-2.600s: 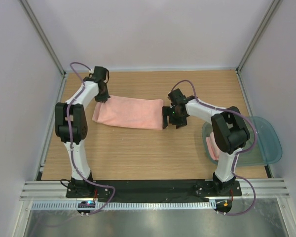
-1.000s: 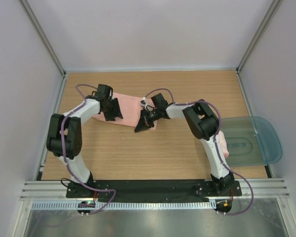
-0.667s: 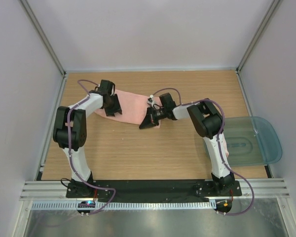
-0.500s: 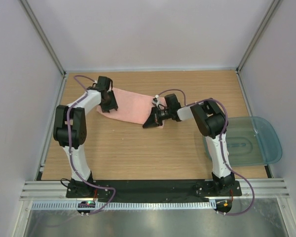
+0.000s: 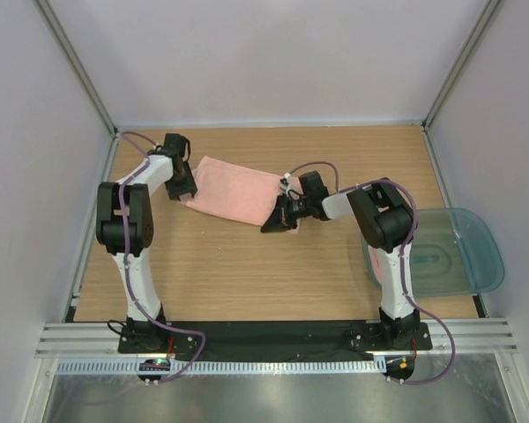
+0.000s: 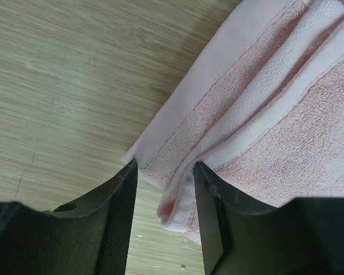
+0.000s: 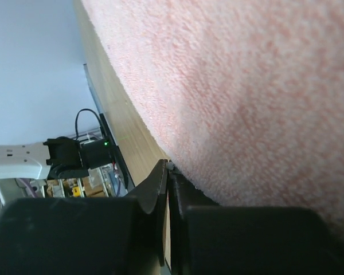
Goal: Roll the towels
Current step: Fold the towel, then roll the towel
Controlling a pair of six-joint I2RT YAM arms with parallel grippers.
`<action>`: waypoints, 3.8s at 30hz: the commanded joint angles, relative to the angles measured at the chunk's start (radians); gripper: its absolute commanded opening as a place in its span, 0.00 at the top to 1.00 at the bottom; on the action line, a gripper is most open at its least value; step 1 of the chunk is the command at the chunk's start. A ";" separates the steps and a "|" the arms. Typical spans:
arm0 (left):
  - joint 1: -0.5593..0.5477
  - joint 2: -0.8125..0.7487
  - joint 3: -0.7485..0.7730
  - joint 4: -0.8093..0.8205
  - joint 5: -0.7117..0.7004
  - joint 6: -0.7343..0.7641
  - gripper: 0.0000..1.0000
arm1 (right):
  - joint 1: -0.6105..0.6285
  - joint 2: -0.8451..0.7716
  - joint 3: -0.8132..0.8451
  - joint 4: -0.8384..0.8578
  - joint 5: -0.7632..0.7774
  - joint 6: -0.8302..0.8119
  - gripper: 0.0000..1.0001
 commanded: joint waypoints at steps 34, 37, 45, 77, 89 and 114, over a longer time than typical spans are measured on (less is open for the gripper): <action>-0.084 0.082 0.091 -0.012 0.160 -0.059 0.53 | -0.233 0.164 0.289 -0.193 0.089 0.091 0.72; -0.082 0.044 -0.026 -0.009 0.100 -0.094 0.55 | -0.231 0.151 0.230 -0.191 0.100 0.075 0.72; -0.082 -0.157 -0.297 -0.008 -0.085 -0.152 0.55 | -0.124 0.066 0.044 -0.228 0.167 -0.010 0.76; -1.082 -0.294 -0.046 -0.185 -0.518 -0.276 0.54 | -0.177 -0.627 0.174 -0.905 0.822 -0.267 0.29; -1.179 0.010 0.117 -0.294 -0.518 -0.414 0.50 | -0.200 -0.725 0.139 -0.963 0.834 -0.287 0.24; -1.124 0.064 -0.064 -0.105 -0.402 -0.398 0.71 | -0.202 -0.689 0.114 -0.937 0.759 -0.285 0.23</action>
